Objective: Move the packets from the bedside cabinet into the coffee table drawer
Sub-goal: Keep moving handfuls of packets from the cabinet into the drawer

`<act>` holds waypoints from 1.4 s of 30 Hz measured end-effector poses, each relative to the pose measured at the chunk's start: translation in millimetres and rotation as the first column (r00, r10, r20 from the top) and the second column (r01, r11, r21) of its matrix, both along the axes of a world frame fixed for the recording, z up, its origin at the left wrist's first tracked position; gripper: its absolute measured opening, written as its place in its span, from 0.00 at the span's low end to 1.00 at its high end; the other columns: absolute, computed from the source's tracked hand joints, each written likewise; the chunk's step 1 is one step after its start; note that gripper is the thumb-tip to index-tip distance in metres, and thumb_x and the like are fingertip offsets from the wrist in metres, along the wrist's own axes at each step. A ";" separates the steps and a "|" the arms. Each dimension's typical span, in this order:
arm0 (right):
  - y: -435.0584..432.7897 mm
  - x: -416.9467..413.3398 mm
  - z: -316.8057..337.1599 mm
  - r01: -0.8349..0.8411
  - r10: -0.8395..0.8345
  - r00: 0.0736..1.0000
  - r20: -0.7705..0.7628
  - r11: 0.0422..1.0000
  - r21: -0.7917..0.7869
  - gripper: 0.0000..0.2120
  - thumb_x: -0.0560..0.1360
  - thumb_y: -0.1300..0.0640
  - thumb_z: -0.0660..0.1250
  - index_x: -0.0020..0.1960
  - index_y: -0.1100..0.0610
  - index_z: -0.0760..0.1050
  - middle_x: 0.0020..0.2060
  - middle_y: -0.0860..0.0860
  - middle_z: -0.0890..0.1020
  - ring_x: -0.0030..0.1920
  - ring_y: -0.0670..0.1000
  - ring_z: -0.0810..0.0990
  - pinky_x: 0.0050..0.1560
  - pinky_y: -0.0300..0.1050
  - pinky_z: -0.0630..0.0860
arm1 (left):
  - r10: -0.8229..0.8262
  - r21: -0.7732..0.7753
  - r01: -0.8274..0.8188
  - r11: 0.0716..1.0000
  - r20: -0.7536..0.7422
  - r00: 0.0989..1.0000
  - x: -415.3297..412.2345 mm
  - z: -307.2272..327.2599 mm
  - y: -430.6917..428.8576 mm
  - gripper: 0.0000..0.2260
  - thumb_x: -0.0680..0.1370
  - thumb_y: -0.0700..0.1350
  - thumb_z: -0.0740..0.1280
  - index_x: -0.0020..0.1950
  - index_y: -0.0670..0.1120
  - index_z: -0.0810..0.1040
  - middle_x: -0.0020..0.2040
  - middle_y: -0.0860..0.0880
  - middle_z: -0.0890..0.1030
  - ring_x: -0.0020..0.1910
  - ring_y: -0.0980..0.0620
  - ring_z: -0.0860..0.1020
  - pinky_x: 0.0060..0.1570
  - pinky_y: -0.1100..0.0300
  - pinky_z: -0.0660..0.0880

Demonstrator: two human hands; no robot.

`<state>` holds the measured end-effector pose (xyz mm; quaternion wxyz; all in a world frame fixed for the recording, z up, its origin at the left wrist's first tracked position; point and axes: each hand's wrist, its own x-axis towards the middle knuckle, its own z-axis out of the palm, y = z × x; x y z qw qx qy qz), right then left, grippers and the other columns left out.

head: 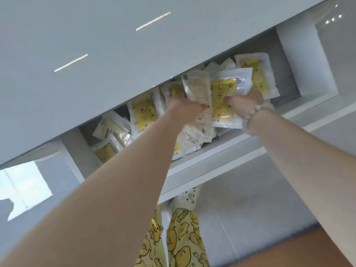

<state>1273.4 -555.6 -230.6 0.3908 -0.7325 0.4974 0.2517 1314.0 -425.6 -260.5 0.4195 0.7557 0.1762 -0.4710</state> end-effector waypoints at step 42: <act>122.3 74.6 449.3 -0.464 0.934 0.300 0.194 0.320 -0.826 0.05 0.70 0.56 0.68 0.41 0.57 0.80 0.39 0.52 0.81 0.42 0.53 0.80 0.41 0.45 0.75 | -0.652 0.693 0.064 0.718 0.639 0.408 57.2 475.2 146.9 0.15 0.82 0.52 0.51 0.61 0.50 0.73 0.57 0.52 0.76 0.59 0.51 0.73 0.51 0.58 0.70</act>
